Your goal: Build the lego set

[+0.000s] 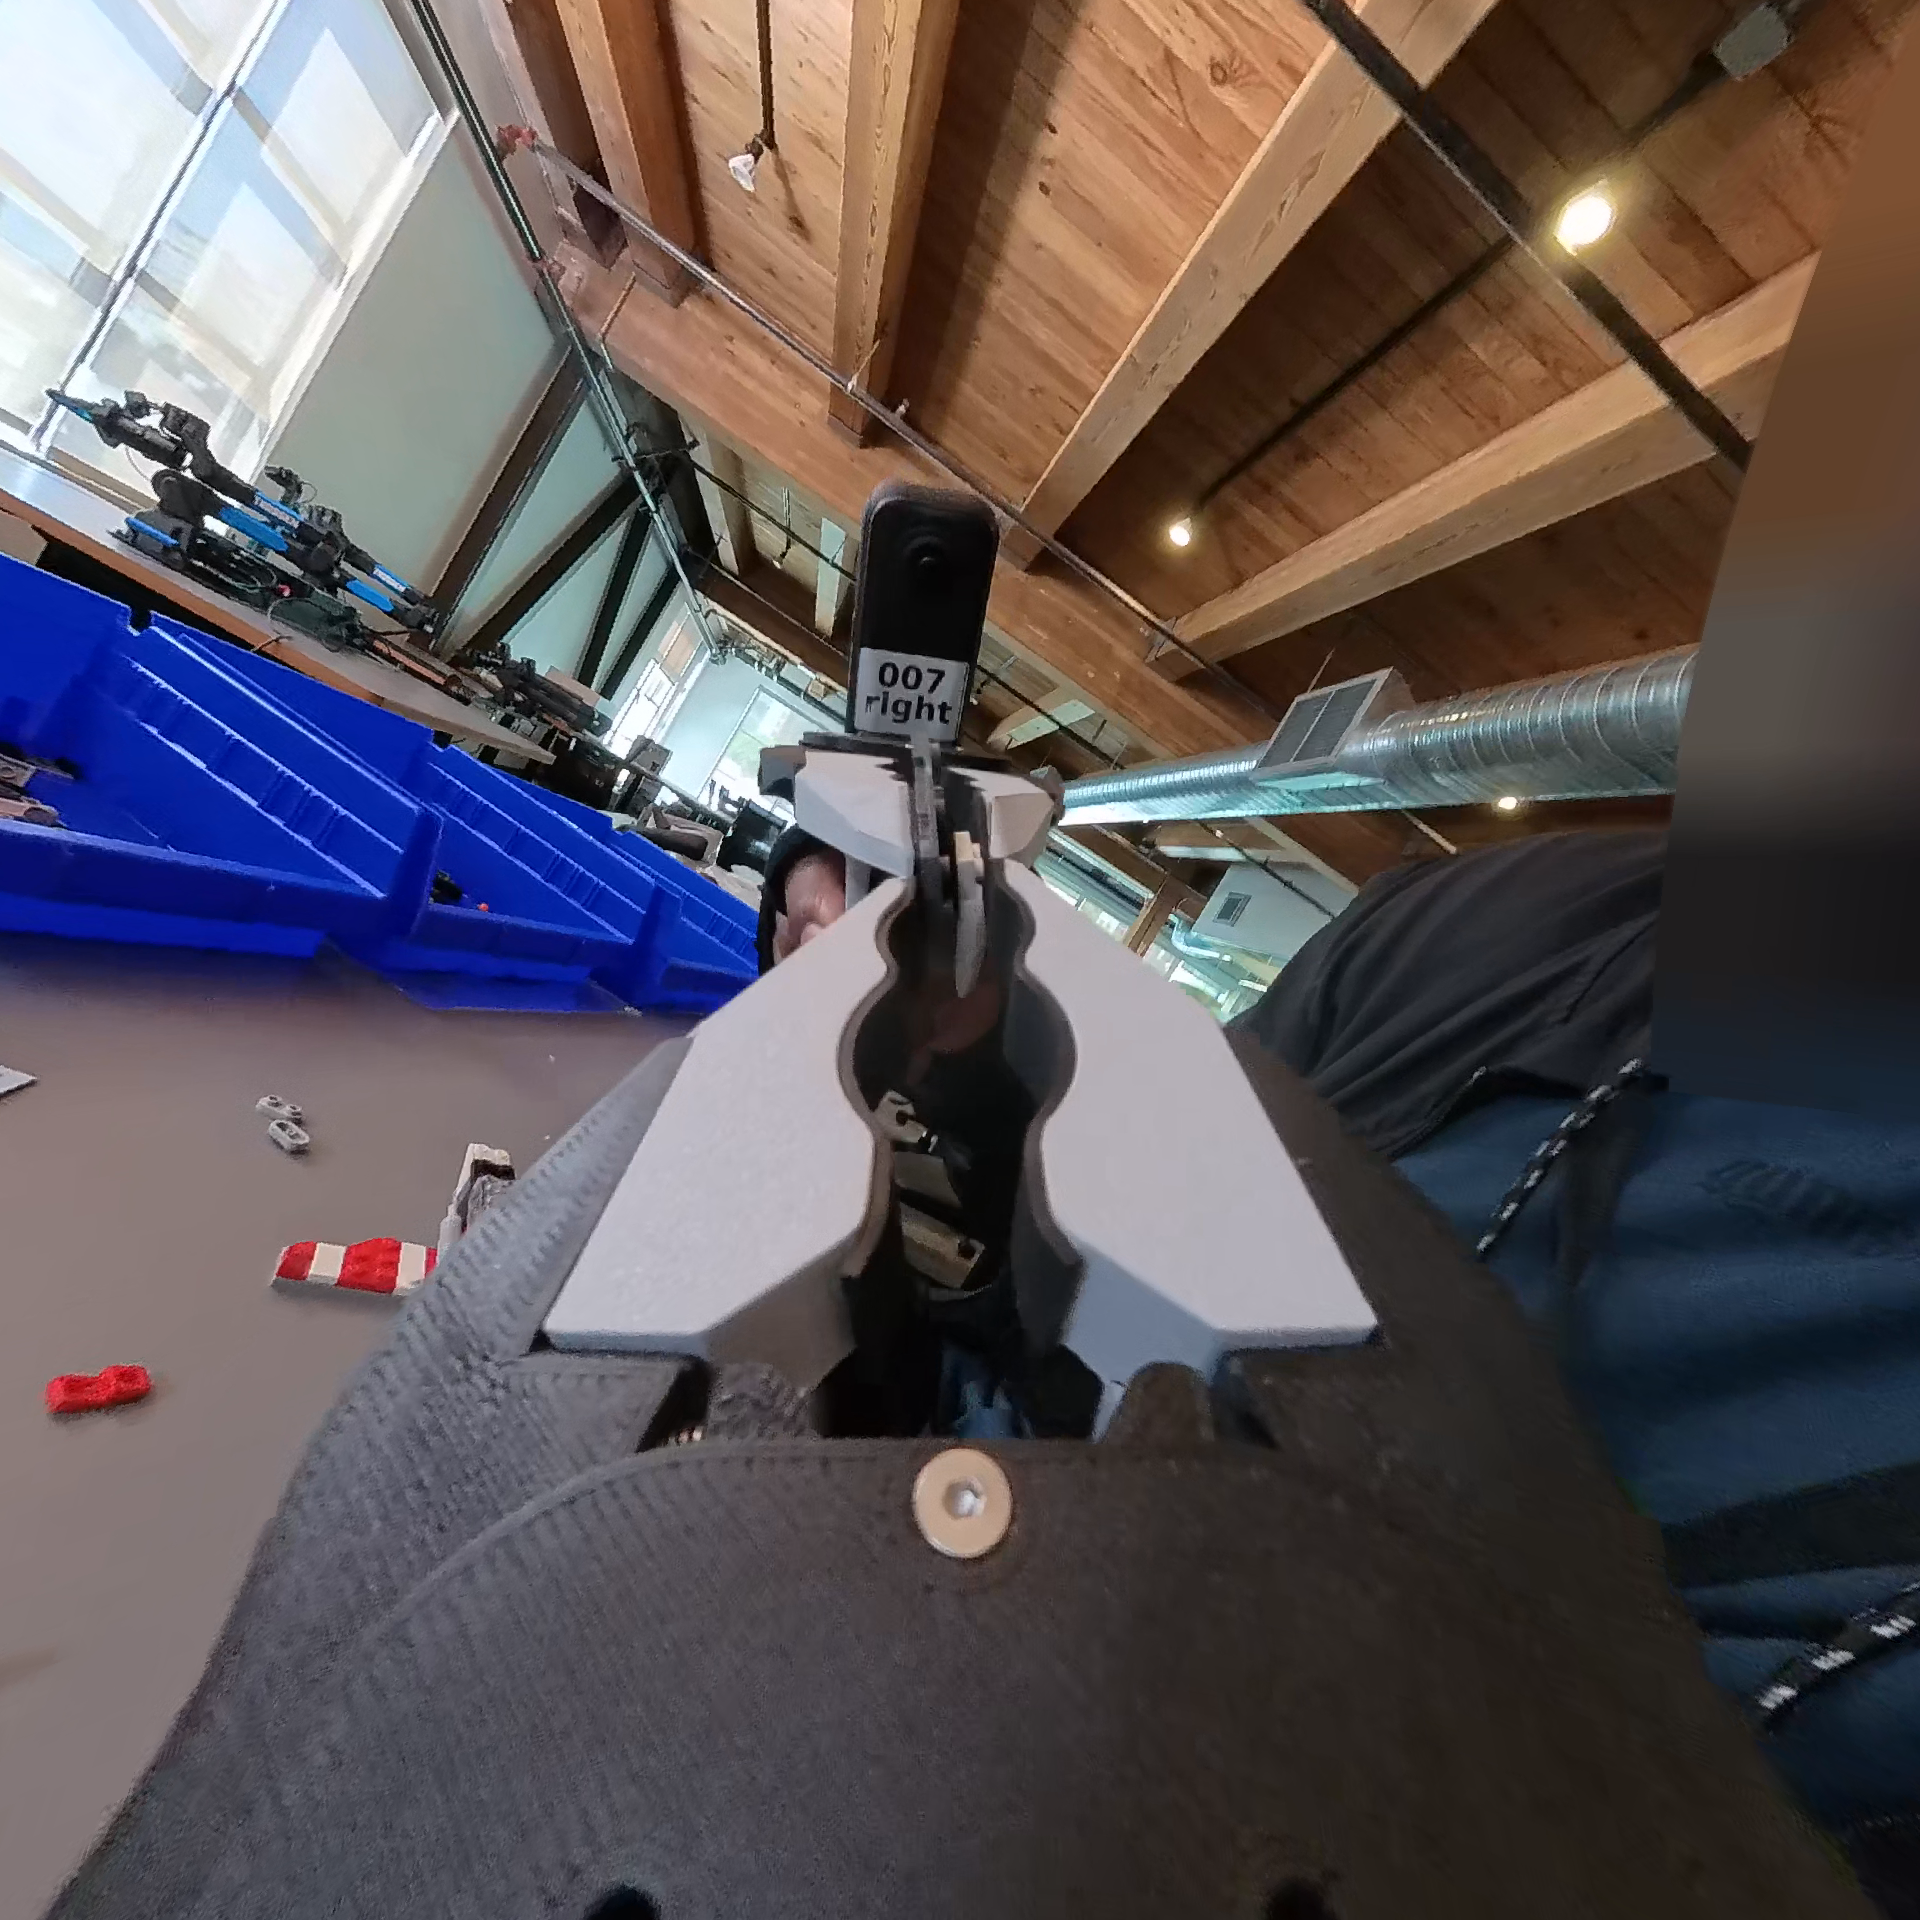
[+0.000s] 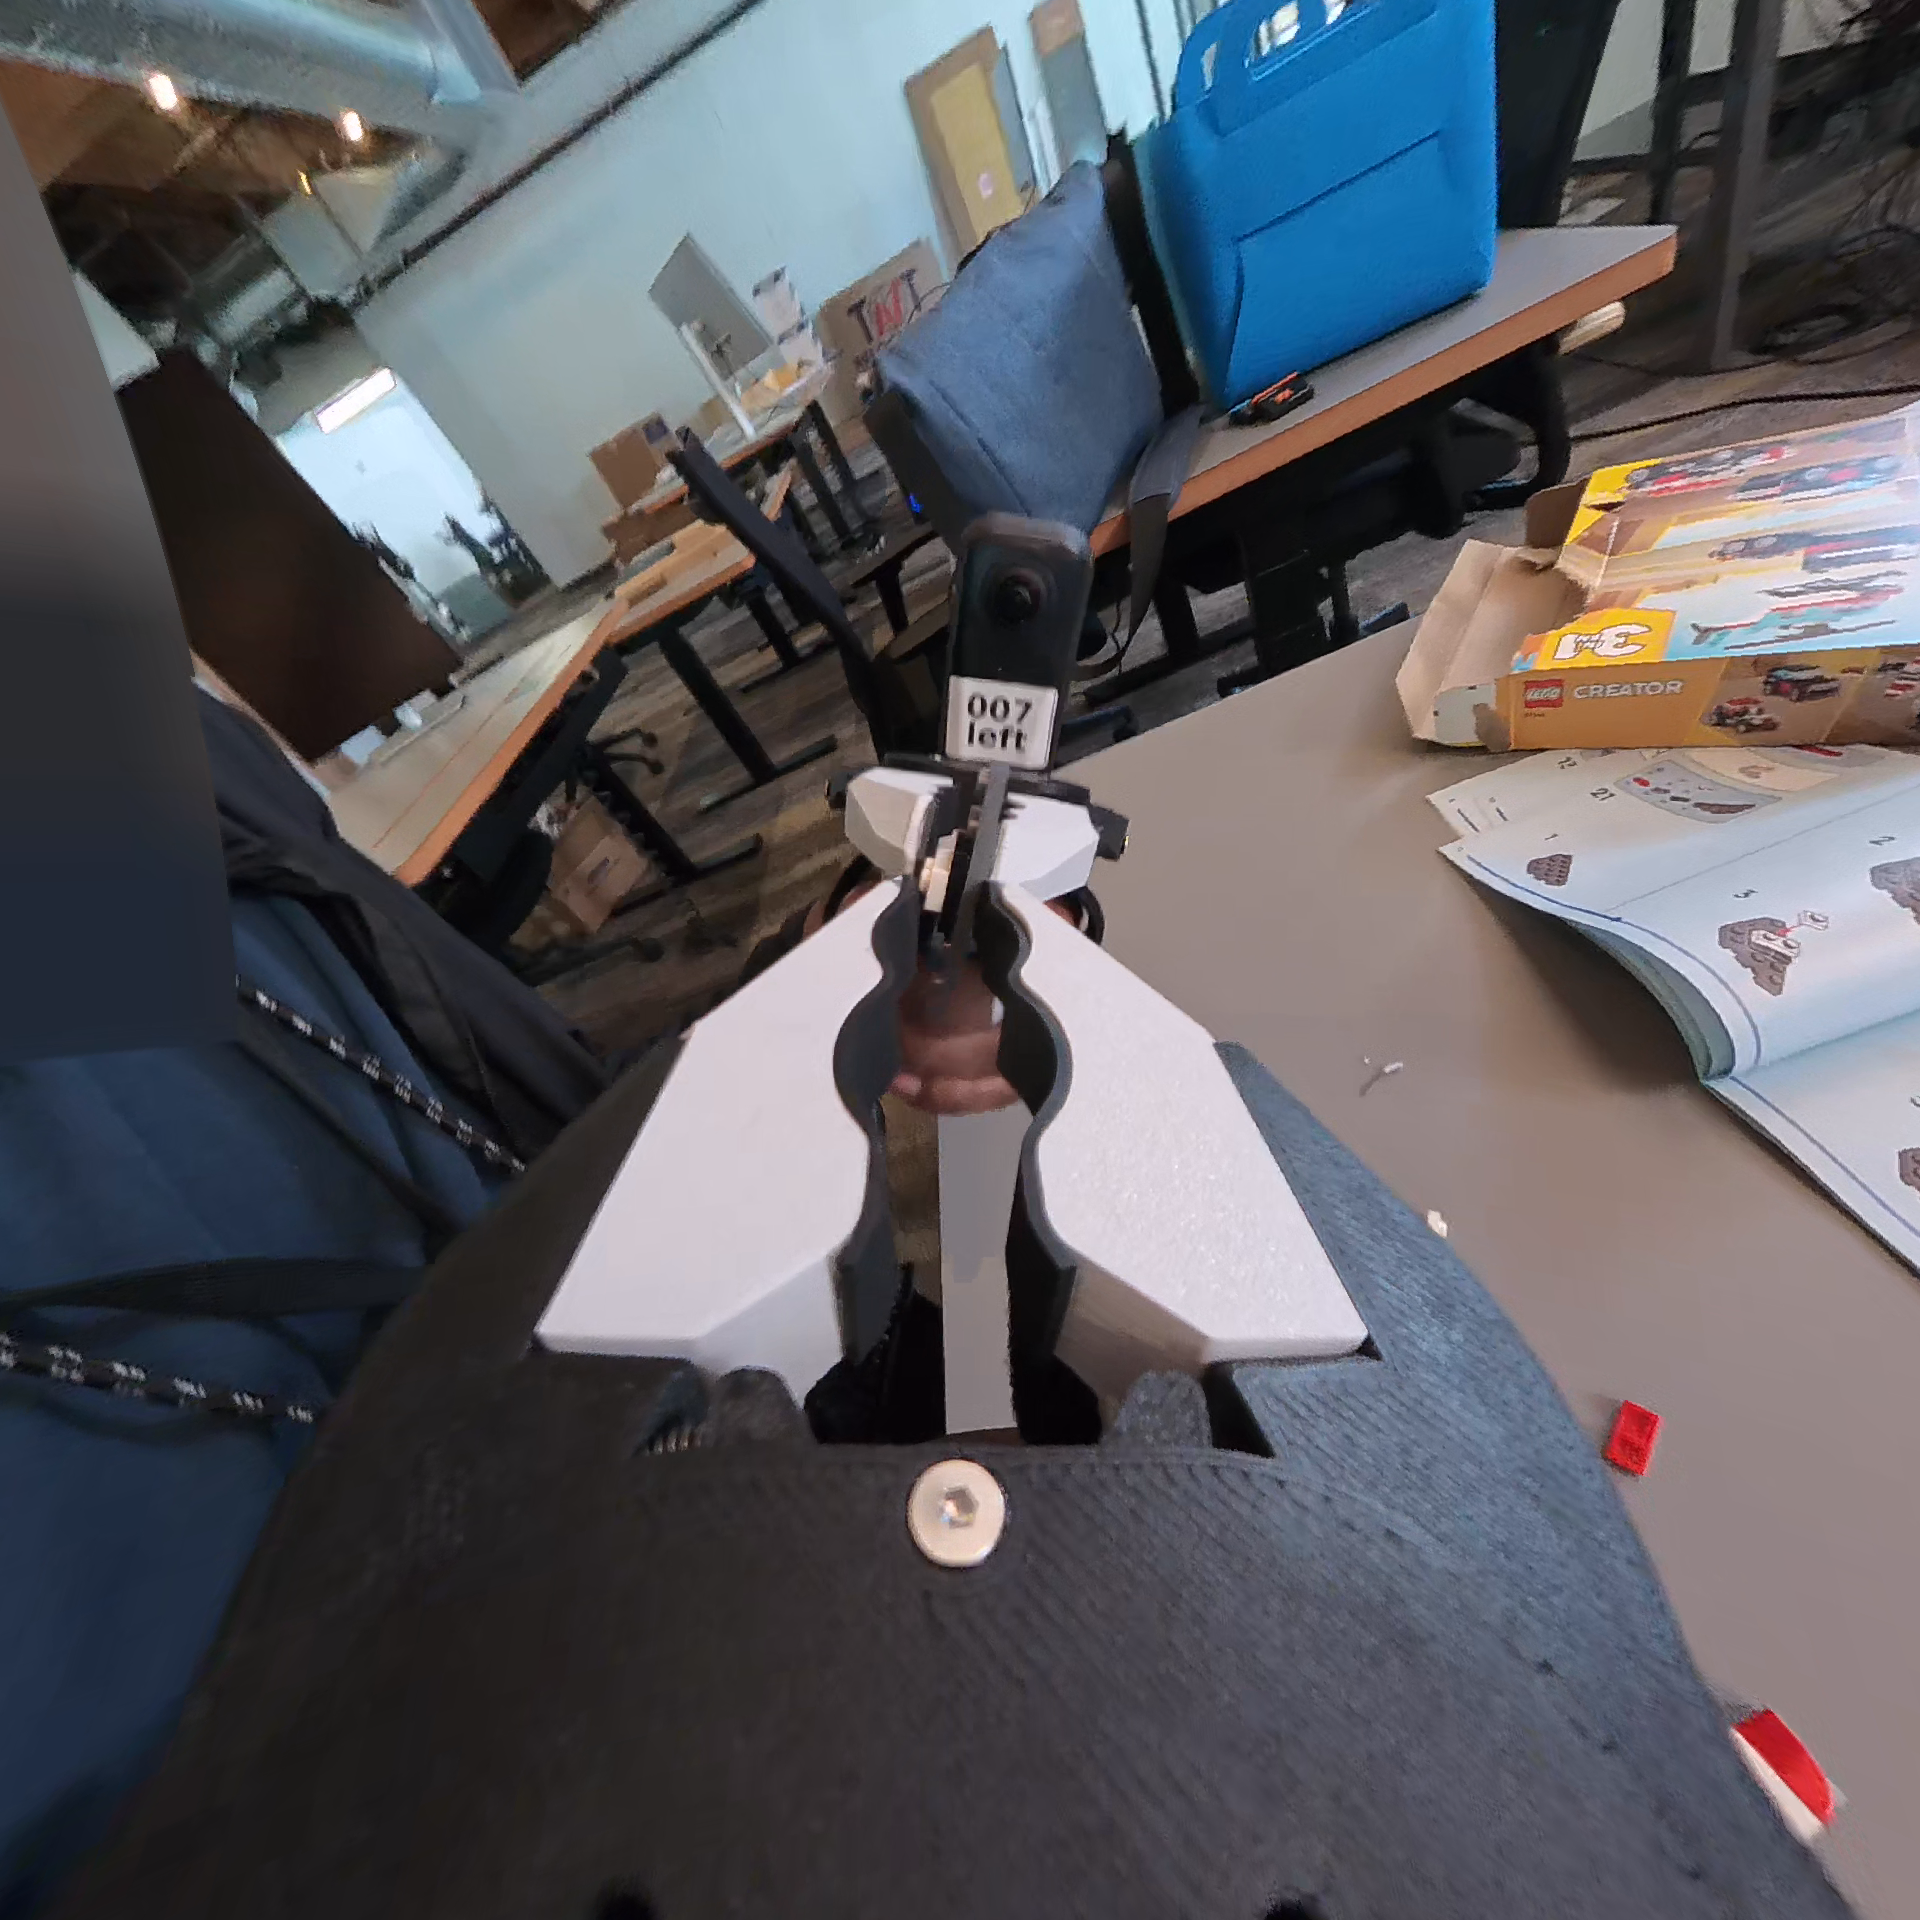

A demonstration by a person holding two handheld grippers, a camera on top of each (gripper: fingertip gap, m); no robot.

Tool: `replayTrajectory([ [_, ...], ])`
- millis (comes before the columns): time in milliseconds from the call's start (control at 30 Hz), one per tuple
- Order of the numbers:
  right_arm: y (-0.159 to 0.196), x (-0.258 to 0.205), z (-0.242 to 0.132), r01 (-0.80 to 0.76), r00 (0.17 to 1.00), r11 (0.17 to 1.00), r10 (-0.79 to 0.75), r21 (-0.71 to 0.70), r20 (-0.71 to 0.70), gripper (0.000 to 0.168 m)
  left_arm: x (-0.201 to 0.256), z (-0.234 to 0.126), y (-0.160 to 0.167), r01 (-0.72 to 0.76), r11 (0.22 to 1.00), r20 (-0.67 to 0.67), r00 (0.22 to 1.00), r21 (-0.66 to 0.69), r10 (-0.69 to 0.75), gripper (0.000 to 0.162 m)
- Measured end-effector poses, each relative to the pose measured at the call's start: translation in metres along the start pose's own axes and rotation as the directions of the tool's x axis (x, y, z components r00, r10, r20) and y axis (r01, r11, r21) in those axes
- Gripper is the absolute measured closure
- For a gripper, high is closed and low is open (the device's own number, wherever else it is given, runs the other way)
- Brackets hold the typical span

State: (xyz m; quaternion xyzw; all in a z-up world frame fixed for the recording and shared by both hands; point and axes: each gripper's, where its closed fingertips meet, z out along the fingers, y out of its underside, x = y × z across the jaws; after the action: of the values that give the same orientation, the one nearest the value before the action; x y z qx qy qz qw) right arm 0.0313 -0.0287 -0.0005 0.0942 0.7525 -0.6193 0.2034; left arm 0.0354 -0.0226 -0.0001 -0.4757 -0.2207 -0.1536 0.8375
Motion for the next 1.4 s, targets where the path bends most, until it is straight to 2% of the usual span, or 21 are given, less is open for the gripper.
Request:
replayTrajectory([
  [133, -0.006, 0.004, -0.001, -0.081, 0.997, 0.994, 0.079, 0.068, 0.022, 0.157, -0.003, -0.003, -0.005, 0.021, 0.999, 0.012, 1.0, 0.029, -0.021, 0.145],
  [233, -0.003, 0.005, -0.001, -0.116, 0.993, 0.99, 0.113, 0.082, 0.033, 0.156, -0.004, -0.007, -0.009, 0.032, 0.998, 0.021, 0.999, 0.053, -0.033, 0.147],
  [400, -0.002, 0.006, 0.002, -0.116, 0.993, 0.99, 0.114, 0.082, 0.03, 0.157, -0.009, -0.009, -0.01, 0.077, 0.994, 0.013, 0.997, 0.073, -0.078, 0.158],
  [1333, 0.0, 0.032, 0.013, -0.164, 0.986, 0.981, 0.165, 0.102, -0.004, 0.156, -0.03, -0.019, -0.003, 0.252, 0.964, 0.048, 0.965, 0.088, -0.257, 0.158],
  [1400, 0.003, 0.035, 0.013, -0.172, 0.985, 0.98, 0.174, 0.099, -0.013, 0.151, -0.032, -0.024, -0.008, 0.253, 0.961, 0.061, 0.963, 0.115, -0.261, 0.157],
])
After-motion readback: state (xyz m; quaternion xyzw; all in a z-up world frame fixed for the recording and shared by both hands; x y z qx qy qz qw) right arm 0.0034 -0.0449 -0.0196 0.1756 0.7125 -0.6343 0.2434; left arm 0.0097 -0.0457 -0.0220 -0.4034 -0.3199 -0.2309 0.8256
